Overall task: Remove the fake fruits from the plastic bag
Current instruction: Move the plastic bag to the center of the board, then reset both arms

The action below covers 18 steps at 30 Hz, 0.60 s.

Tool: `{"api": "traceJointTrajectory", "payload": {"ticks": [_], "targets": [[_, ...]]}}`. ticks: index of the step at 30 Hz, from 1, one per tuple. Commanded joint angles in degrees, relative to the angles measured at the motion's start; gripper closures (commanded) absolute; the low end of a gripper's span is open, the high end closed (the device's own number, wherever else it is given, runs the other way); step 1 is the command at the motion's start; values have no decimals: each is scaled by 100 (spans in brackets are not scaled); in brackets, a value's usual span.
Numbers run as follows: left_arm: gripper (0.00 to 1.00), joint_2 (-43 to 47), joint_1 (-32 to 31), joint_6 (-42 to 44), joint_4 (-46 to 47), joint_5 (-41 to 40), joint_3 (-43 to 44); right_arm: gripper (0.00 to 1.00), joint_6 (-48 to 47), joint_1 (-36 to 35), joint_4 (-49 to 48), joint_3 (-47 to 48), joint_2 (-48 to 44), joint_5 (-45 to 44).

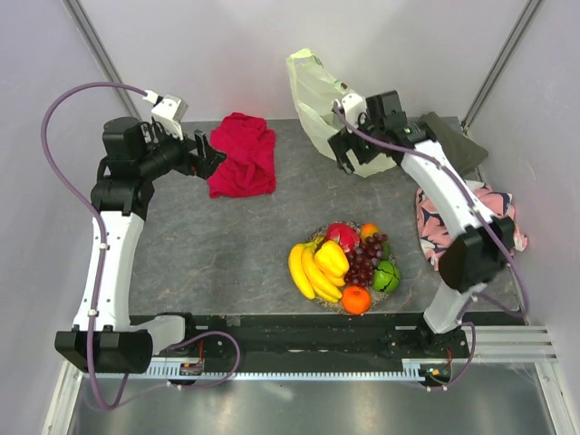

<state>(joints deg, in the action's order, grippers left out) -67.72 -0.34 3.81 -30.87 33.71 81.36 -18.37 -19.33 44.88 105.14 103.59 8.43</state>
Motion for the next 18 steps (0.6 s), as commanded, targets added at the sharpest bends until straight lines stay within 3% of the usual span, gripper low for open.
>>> {"api": "traceJointTrajectory", "payload": {"ticks": [1, 8, 15, 18], "targets": [[2, 75, 16, -126, 116, -760, -418, 2, 430, -53, 91, -1205, -1488, 240], [1, -48, 25, -179, 187, -849, -577, 2, 387, -44, 126, -2120, -3273, -675], [1, -39, 25, -188, 284, -954, -771, 2, 440, -44, 91, -2481, -3618, -1852], [1, -74, 16, -223, 345, -1121, -753, 2, 500, 113, 12, -2411, -3443, -1915]]}}
